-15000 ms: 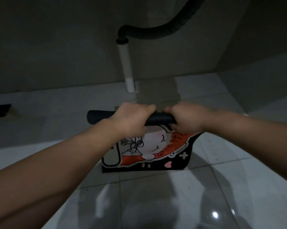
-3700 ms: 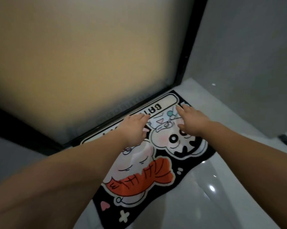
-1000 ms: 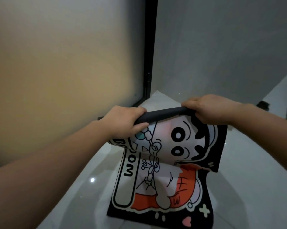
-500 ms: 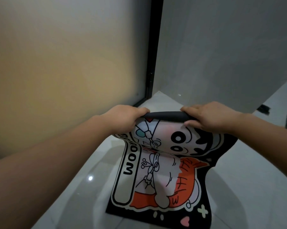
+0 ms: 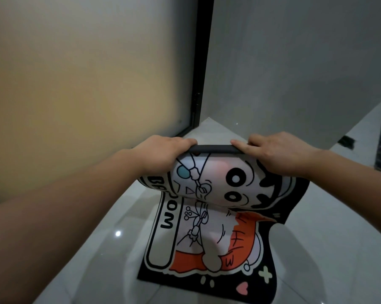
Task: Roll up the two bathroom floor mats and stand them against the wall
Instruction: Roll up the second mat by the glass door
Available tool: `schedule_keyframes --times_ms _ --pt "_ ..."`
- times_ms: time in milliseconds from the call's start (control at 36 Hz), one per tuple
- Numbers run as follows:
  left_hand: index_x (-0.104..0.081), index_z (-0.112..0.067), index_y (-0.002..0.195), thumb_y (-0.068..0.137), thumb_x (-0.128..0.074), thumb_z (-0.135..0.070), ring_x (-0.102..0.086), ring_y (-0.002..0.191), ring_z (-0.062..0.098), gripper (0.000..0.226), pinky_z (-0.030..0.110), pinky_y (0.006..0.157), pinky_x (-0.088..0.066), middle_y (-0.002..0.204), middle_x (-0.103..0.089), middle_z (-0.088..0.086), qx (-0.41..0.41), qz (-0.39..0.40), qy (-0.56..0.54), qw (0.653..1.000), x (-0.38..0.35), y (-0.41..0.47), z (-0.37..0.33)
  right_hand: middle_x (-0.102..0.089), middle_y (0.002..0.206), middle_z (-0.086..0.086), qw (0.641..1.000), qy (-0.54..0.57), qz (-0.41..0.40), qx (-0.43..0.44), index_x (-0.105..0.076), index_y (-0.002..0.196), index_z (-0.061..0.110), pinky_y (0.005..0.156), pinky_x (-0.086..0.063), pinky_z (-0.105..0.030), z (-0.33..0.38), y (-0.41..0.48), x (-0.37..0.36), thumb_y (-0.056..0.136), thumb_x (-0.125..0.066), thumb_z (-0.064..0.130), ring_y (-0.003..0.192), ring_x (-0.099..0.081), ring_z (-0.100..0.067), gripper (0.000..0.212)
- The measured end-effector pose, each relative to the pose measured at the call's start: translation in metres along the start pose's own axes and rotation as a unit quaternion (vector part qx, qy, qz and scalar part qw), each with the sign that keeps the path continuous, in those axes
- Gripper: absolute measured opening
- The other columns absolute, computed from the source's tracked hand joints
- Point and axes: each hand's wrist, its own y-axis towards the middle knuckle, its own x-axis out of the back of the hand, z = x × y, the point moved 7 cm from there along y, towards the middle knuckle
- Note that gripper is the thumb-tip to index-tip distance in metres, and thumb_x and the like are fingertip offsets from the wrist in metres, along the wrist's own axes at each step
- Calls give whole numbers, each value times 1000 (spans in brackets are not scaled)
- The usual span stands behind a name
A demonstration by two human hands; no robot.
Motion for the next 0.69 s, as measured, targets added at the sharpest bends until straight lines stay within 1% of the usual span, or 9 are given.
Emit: schedule_keyframes --times_ms 56,111,250,333,417,500,556,611,694 --pt "-36 -36 128 88 -49 -25 -57 109 20 44 37 85 -46 128 -57 -6 -3 2 -7 1000 0 -1 -1 -55 87 -8 1000 -5 -20 13 -25 142 17 39 -28 -25 4 -2 4 82 -56 21 45 -46 -24 68" --pt "-36 -33 127 89 -44 -22 -59 102 23 41 41 83 -48 123 -59 -3 -10 0 -2 1000 0 -3 -1 -54 87 -6 999 4 -31 22 -30 141 16 41 -35 -25 8 -4 9 92 -34 41 49 -51 -22 56" --pt "-37 -27 122 84 -33 -35 -60 90 26 39 43 75 -48 111 -60 0 -45 -21 34 998 -2 -10 -5 -53 86 -5 999 30 -14 13 -40 139 16 42 -35 -25 12 -5 16 97 -15 44 51 -52 -20 56" --pt "-39 -26 121 90 -28 -45 -60 90 25 38 42 73 -48 111 -60 -1 -49 -30 42 997 -3 -10 -7 -56 82 -8 1000 14 -16 14 -48 134 13 40 -25 -25 13 -4 19 94 -28 37 47 -49 -23 51" --pt "-42 -25 118 96 -33 -41 -60 89 25 29 38 71 -45 109 -60 -1 -39 -31 46 998 -2 -6 -5 -58 81 -9 999 -1 -32 21 -51 132 12 40 -25 -25 12 -5 17 82 -48 21 46 -50 -26 51" --pt "-44 -25 116 95 -42 -38 -59 86 23 24 34 69 -40 104 -61 -3 -19 -19 42 999 -3 -3 -2 -61 83 -8 999 45 -30 -9 -52 128 17 41 -35 -30 9 -4 19 84 -46 24 55 -57 -29 45" --pt "-43 -27 113 93 -45 -37 -58 82 23 22 33 67 -39 96 -62 -3 -9 -14 39 999 -4 -1 -1 -62 95 -6 996 76 -5 -41 -50 126 21 51 -44 -34 8 -1 19 89 -42 30 70 -61 -30 39" --pt "-42 -26 113 93 -47 -36 -55 74 24 23 32 64 -36 83 -59 -4 3 -8 47 999 -4 0 -1 -61 106 -3 991 109 32 -77 -49 120 21 62 -44 -34 4 1 16 92 -46 31 82 -60 -28 30" --pt "-43 -24 114 92 -49 -35 -45 65 23 26 31 62 -32 74 -54 -3 9 -18 74 997 -3 1 -3 -59 104 -3 979 149 84 -111 -48 110 17 64 -38 -31 1 2 10 90 -53 27 79 -54 -25 23"
